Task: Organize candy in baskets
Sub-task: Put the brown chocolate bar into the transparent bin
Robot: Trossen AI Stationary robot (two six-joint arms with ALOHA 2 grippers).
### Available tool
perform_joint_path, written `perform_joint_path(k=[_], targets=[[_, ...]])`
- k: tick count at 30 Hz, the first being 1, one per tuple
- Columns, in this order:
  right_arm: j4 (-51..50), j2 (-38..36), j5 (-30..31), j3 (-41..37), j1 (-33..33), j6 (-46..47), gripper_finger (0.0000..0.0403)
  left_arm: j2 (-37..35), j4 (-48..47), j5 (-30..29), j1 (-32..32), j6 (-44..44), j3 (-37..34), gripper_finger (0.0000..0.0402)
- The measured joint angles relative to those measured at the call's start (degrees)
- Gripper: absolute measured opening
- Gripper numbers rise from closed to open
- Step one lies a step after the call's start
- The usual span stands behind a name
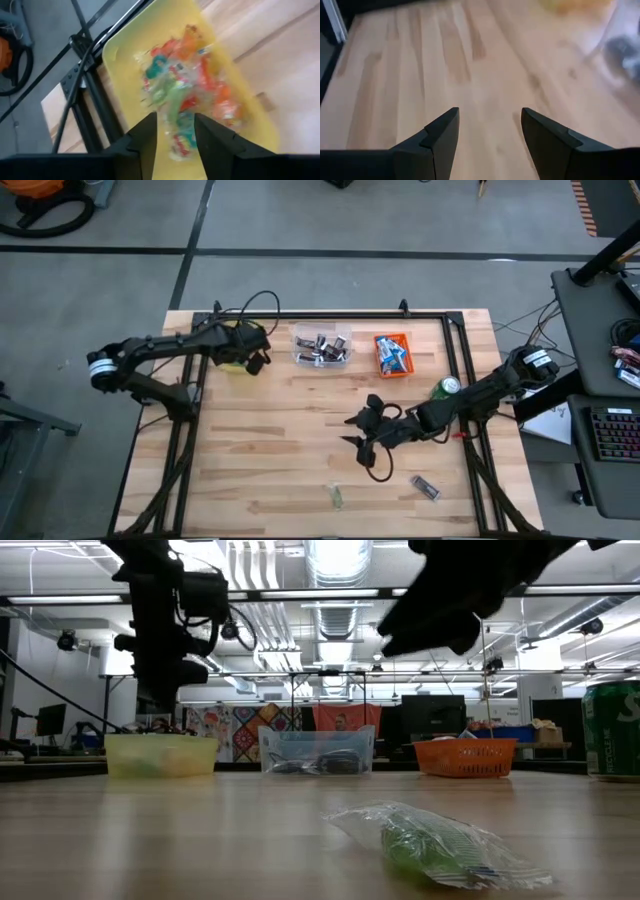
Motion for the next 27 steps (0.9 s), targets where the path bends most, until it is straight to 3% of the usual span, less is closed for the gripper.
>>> perform_joint_path(k=[8,18,21,27], targets=[[-11.19,-0.26,-11.55,0.00,0.00,10.48,0.0206,-0.86,3.80,-0.11,-15.25,-6.34,1.79,0.0130],[-21.97,-0.26,-30.83,0.00,1.98,26.66,0.0206,-0.64,29.70,-0.24,-44.45,-0.32,0.63,0.0130],[-26.05,-0.23,-35.08,0.73,3.53,31.29,0.0206,-0.63,36.40,-3.00,-50.95,0.42,-0.52,0.0130],[-45.38,-0.13,-36.36,5.05,7.95,41.29,0.0206,1.32,41.30,-13.51,-57.73,-2.74,-0.95,0.0130]])
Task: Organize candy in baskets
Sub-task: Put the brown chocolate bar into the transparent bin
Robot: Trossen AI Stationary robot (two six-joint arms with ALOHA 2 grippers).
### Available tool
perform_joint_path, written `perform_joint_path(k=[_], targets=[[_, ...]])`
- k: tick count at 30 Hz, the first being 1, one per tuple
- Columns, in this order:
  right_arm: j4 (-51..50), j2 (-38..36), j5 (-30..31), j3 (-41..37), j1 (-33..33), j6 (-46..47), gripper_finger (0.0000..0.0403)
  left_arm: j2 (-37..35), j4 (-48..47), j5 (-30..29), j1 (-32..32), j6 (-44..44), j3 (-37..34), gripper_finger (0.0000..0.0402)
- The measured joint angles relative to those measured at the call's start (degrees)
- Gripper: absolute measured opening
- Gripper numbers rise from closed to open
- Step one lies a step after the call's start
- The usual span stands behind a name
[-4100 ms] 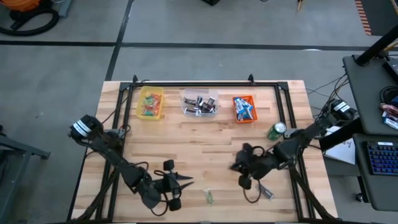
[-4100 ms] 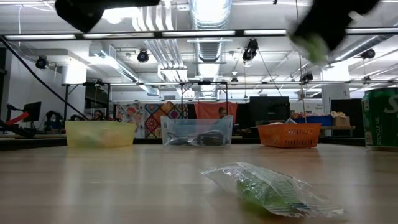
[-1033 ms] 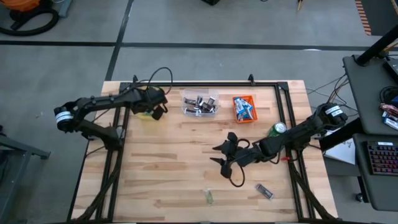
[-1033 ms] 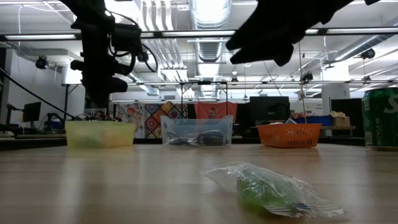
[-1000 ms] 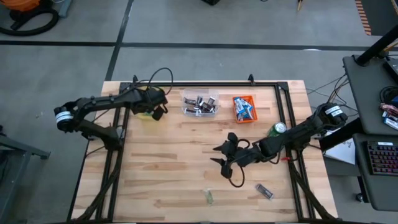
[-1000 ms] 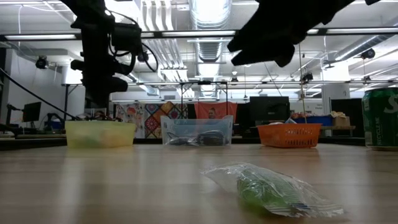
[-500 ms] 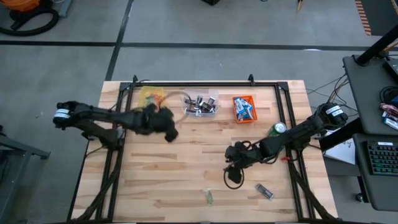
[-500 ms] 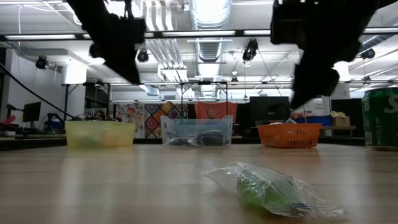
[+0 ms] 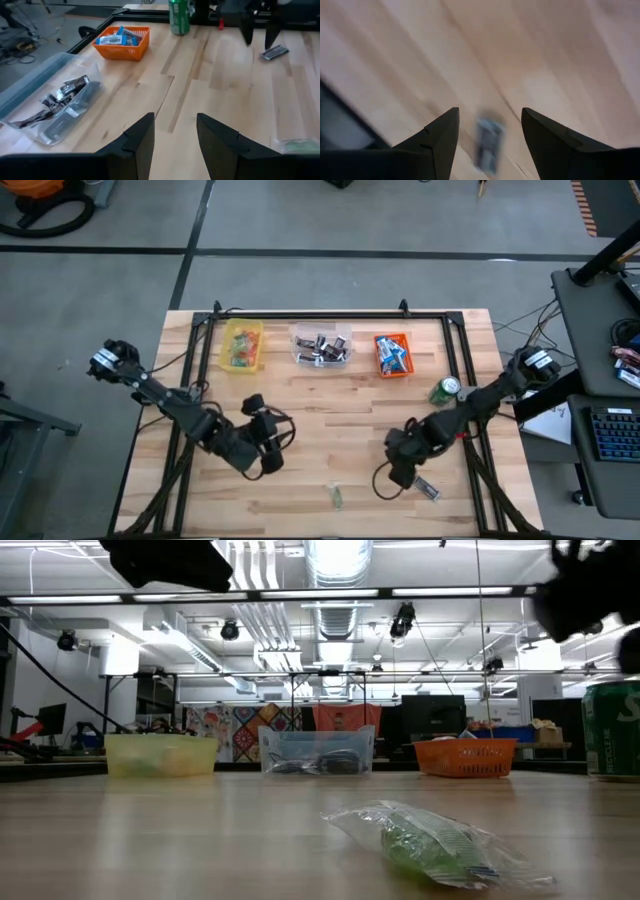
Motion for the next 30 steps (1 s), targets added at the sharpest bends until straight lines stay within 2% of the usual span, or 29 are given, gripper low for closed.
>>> perform_joint_path(k=[2,5,8,13,19,24,30], targets=[[-6.22,0.06,-0.04,0.95,1.94,3.51,0.0206,0.81,-0.14,-1.58,-0.62,-0.99,0.00,0.0130],[-9.84,0.20,-1.19,1.10,4.95,8.36,0.0206,1.94,0.11,-2.03,-0.62,-1.69,0.00,0.0130],[-8.85,0.20,-3.48,0.58,7.31,12.41,0.0206,3.07,0.09,-2.07,-0.23,-1.69,0.02,0.0130],[-4.82,0.59,-3.49,0.11,9.55,16.29,0.0206,3.92,0.79,-2.22,0.44,-1.72,0.15,0.0130],[0.29,7.38,-5.51,0.27,9.89,14.31,0.0206,4.13,1.52,-2.24,0.71,-1.59,0.17,0.0130],[-0.43,13.94,-6.46,2.25,9.88,10.51,0.0206,4.13,1.51,-2.22,0.92,-1.10,0.17,0.0130],[-1.01,16.89,-6.71,4.52,9.84,6.70,0.0191,4.13,1.73,-2.22,1.11,-1.10,0.17,0.0130]])
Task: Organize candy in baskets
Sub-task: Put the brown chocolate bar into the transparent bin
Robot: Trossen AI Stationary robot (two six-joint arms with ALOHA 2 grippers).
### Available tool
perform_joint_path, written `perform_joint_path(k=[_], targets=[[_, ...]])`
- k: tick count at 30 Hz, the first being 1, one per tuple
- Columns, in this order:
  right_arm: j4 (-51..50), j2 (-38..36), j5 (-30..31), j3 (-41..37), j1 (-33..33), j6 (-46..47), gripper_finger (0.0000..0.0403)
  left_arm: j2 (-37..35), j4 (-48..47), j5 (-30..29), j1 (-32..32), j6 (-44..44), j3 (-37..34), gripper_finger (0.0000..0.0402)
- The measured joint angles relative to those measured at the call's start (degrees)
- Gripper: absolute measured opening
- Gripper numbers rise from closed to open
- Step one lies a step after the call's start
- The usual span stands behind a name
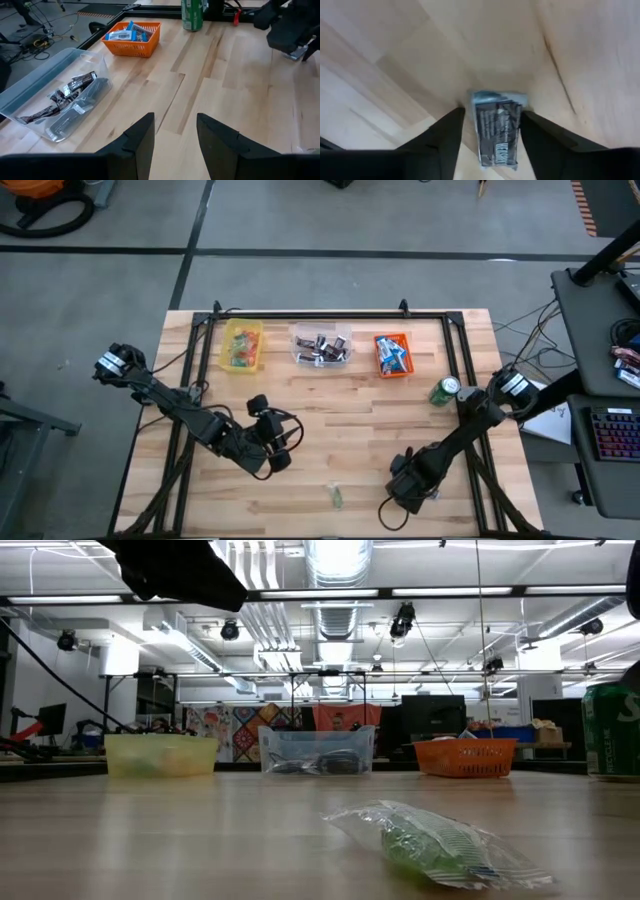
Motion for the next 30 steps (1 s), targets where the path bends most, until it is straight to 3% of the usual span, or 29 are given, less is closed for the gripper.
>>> perform_joint_path(k=[11,16,20,24,30], targets=[[0.90,-0.42,1.98,0.08,0.02,-4.99,0.0039,1.06,5.17,0.19,0.09,1.89,0.00,0.0130],[0.85,-3.79,6.21,-0.31,-0.41,-8.31,0.0028,2.80,9.61,2.71,0.09,4.38,0.00,0.0130],[3.37,-9.23,11.48,-0.28,-1.67,-12.70,0.0028,6.17,19.44,13.45,0.09,12.91,0.00,0.0130],[12.13,-13.78,15.42,-0.59,-4.06,-21.05,0.0028,12.04,34.45,21.56,0.02,25.82,0.93,0.0130],[28.43,-16.40,12.96,-0.72,-7.06,-38.64,0.0028,22.01,51.94,21.80,0.21,43.05,5.19,0.0130]])
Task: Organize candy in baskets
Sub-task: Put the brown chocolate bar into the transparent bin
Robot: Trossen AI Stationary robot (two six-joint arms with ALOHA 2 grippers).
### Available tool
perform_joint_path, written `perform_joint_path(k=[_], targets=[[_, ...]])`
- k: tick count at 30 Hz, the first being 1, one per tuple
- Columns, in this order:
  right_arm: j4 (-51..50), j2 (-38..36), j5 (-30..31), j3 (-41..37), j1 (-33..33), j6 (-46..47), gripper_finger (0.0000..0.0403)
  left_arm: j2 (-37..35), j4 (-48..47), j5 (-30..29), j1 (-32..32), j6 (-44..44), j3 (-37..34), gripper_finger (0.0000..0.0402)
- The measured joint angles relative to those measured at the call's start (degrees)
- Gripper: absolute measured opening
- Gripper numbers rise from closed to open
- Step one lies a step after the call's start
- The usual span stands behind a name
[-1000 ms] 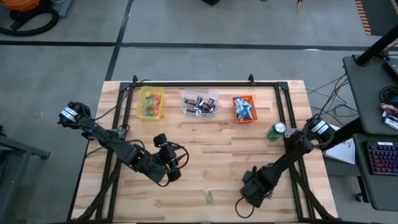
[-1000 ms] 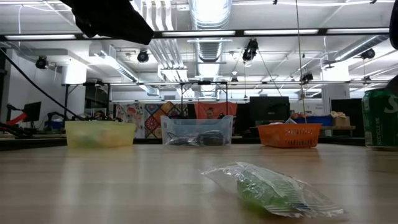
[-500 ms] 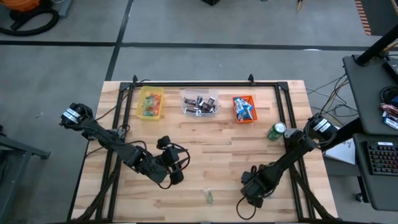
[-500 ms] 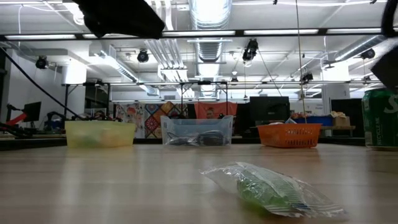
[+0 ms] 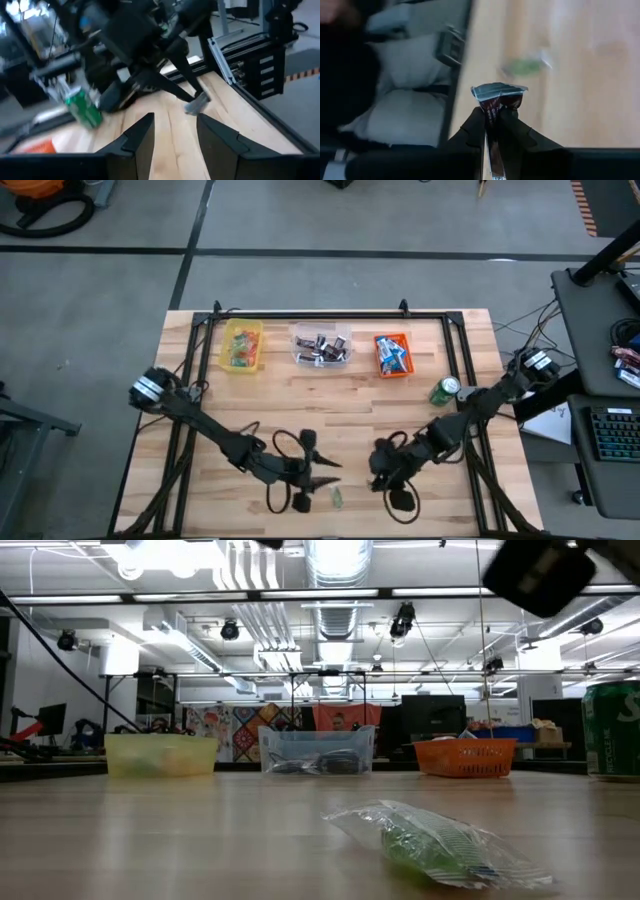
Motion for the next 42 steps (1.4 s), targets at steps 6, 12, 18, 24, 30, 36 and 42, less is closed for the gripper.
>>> perform_joint_path(k=[6,12,18,24,30,36,42], targets=[[7.26,1.05,-6.45,0.00,-2.01,-8.98,0.0028,5.52,2.50,5.99,0.89,6.32,4.94,0.0130],[7.59,2.08,-6.67,0.00,-3.12,-11.46,0.0028,7.18,2.44,15.81,3.25,5.73,6.44,0.0130],[7.64,2.37,-6.76,0.00,-3.39,-11.83,0.0028,10.31,2.99,19.49,6.30,4.31,7.92,0.0130],[7.60,2.37,-6.86,0.00,-3.39,-11.83,0.0028,14.12,2.85,25.53,7.60,3.56,11.47,0.0130],[7.57,2.37,-7.24,-0.02,-3.33,-11.82,0.0028,14.86,2.31,27.08,8.13,2.91,12.42,0.0127],[7.95,2.39,-6.90,-0.02,-3.35,-12.68,0.0028,14.86,1.75,27.25,8.18,3.04,12.40,0.0049],[8.20,2.36,-6.49,-0.02,-3.46,-11.47,0.0039,14.35,0.15,27.04,8.15,2.73,12.38,0.0005]])
